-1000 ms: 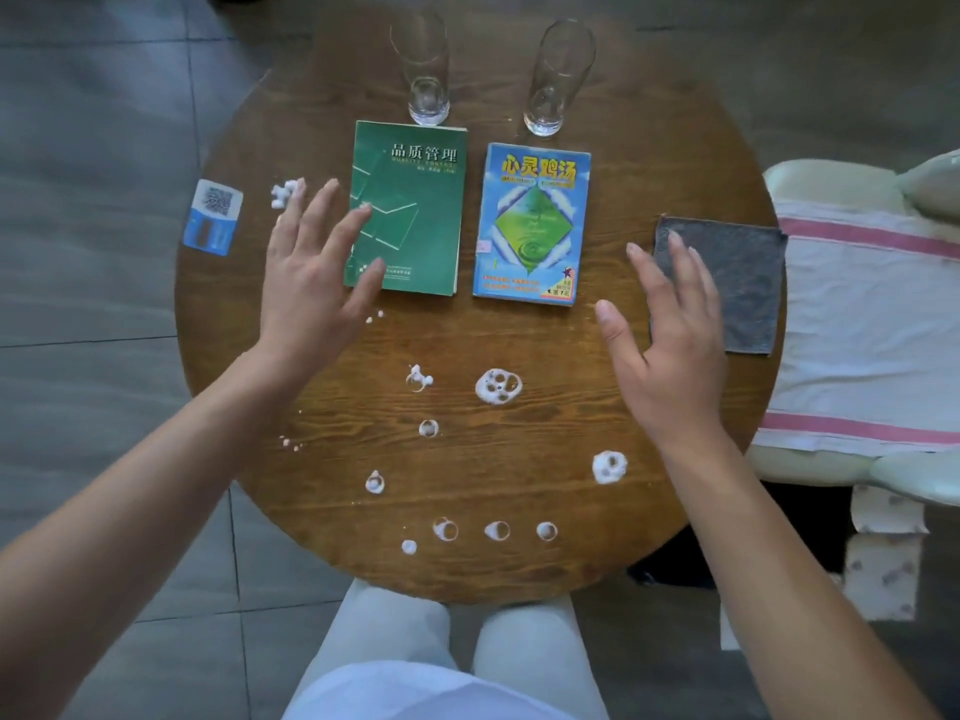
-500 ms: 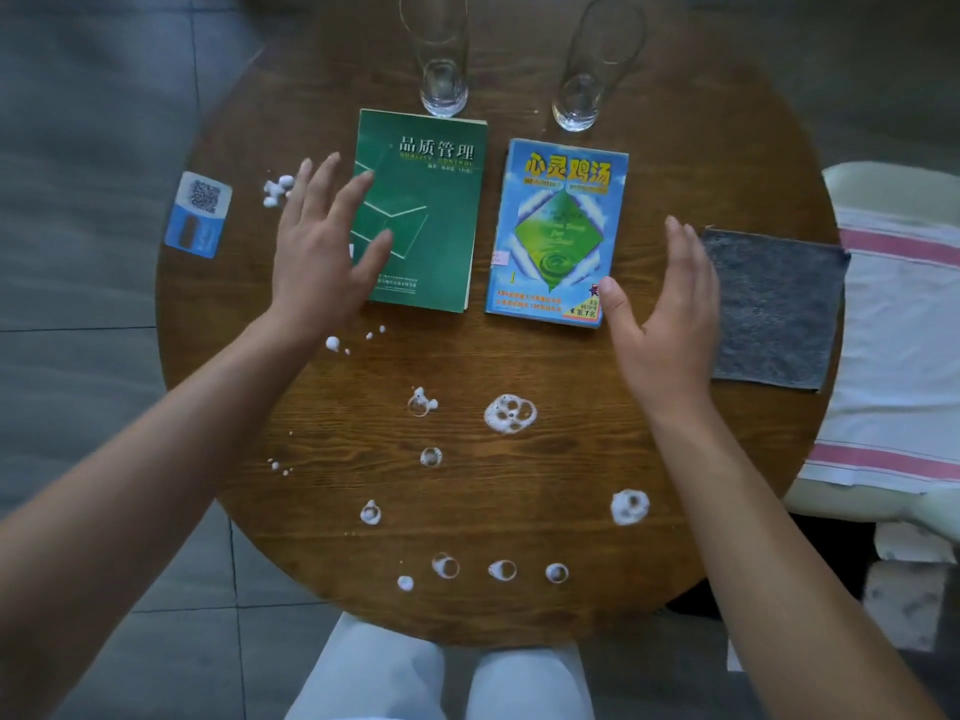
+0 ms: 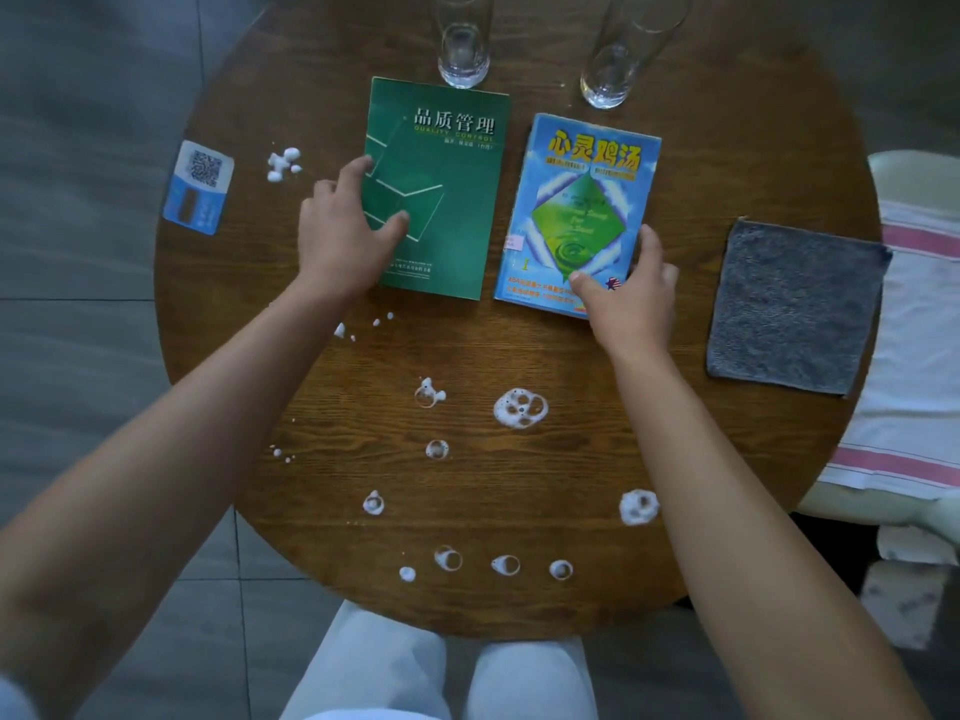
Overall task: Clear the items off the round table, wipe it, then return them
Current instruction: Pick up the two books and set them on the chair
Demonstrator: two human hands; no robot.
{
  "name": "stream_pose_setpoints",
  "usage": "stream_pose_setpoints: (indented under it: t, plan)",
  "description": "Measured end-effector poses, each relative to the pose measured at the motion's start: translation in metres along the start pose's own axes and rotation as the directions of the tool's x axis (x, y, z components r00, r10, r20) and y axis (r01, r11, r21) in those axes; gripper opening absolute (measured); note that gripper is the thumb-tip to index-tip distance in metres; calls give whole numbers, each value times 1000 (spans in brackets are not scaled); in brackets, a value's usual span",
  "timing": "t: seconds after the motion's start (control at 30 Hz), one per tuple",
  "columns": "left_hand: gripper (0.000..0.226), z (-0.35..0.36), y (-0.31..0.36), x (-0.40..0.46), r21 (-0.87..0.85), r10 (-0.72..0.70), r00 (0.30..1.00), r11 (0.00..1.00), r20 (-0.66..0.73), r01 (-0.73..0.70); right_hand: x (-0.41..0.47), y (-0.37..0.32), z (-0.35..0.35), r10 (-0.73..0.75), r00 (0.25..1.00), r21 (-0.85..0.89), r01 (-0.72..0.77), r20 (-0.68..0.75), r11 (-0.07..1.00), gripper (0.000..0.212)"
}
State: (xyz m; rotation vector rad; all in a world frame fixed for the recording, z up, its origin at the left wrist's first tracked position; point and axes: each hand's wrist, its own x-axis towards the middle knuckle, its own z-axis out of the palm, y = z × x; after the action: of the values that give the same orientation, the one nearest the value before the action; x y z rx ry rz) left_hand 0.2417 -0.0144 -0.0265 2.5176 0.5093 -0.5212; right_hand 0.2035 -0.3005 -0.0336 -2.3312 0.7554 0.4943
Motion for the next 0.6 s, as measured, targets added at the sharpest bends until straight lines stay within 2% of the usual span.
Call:
stream_pose_setpoints:
  t: [0.1, 0.23, 0.37, 0.5, 0.6]
  plan:
    - [72, -7, 2, 4, -229, -115, 993, 967, 10, 115, 1, -3, 4, 54, 999, 22, -54, -5, 998, 94]
    - [64, -14, 6, 8, -351, -176, 981, 916, 84, 194, 2, -6, 6, 112, 994, 90, -111, -2, 990, 91]
    - [45, -14, 13, 5, -424, -144, 984, 889, 100, 173, 7, -6, 10, 155, 988, 115, -152, -21, 982, 71]
    - [38, -10, 20, -2, -493, -109, 989, 858, 104, 146, 10, -7, 11, 189, 981, 97, -184, -42, 978, 68]
    - [35, -10, 19, -6, -499, -87, 989, 856, 117, 134, 8, -9, 13, 158, 984, 102, -150, -77, 983, 59]
